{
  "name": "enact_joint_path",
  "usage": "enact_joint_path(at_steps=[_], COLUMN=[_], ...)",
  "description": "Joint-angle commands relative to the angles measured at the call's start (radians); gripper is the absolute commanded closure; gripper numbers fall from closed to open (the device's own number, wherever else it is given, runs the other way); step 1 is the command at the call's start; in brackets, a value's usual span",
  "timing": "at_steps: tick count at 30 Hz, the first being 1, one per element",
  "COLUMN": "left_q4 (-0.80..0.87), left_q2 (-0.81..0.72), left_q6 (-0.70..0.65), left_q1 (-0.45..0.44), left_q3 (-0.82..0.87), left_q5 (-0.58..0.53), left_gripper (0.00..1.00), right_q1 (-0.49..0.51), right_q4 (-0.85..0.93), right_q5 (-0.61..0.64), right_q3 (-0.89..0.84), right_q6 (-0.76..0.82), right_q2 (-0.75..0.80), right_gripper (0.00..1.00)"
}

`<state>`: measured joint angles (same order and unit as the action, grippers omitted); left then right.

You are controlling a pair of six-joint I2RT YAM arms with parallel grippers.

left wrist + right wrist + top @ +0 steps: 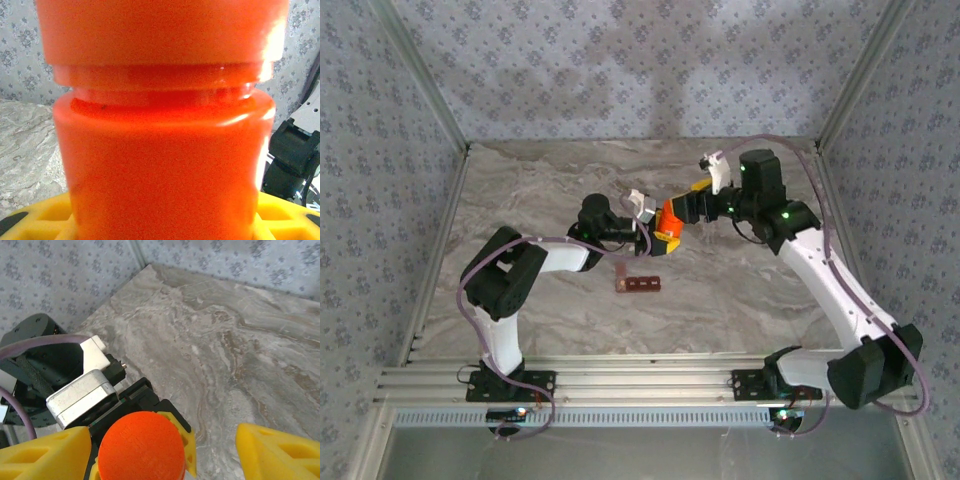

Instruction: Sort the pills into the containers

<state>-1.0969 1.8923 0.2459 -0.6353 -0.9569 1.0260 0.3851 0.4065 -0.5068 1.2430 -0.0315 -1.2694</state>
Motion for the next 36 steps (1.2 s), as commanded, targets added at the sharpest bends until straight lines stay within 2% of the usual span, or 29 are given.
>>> enact_joint_path(at_steps=[1, 10, 12, 16, 19, 23, 27, 30, 36], left_q4=[-0.04, -0.039, -0.038, -0.041, -0.042, -0.042, -0.039, -0.035, -0.032], left_q2=[-0.03, -0.028, -0.027, -0.027, -0.027, -0.03, -0.033, -0.033, -0.03], left_q6=[-0.004, -0.003, -0.004, -0.004, -0.003, -0.005, -0.011, -0.013, -0.013], left_q1=[-0.005, -0.006, -0.007, -0.006, -0.006, -0.007, -0.007, -0.007, -0.007], left_q3=[-0.036, -0.039, -0.039, -0.038, -0.038, -0.036, -0.032, -0.034, -0.035], left_q5=[0.028, 0.028, 0.028, 0.025, 0.025, 0.02, 0.013, 0.014, 0.014], left_gripper=[1.0, 1.0, 1.0, 1.0, 1.0, 1.0, 1.0, 1.0, 1.0], right_q1=[0.012, 0.027, 0.029, 0.034, 0.051, 0.109, 0.22, 0.291, 0.311], right_q4=[0.041, 0.059, 0.058, 0.059, 0.054, -0.009, -0.108, -0.167, -0.139], right_q5=[-0.061, -0.058, -0.053, -0.04, -0.011, 0.122, 0.399, 0.549, 0.552], right_q3=[0.04, 0.025, 0.018, 0.009, -0.012, -0.108, -0.219, -0.273, -0.231], right_q6=[0.073, 0.084, 0.083, 0.07, 0.051, -0.049, -0.235, -0.341, -0.357], right_q2=[-0.019, -0.053, -0.053, -0.052, -0.046, -0.012, 0.038, 0.053, 0.02], right_gripper=[0.24, 0.3, 0.37, 0.55, 0.61, 0.66, 0.65, 0.64, 0.62])
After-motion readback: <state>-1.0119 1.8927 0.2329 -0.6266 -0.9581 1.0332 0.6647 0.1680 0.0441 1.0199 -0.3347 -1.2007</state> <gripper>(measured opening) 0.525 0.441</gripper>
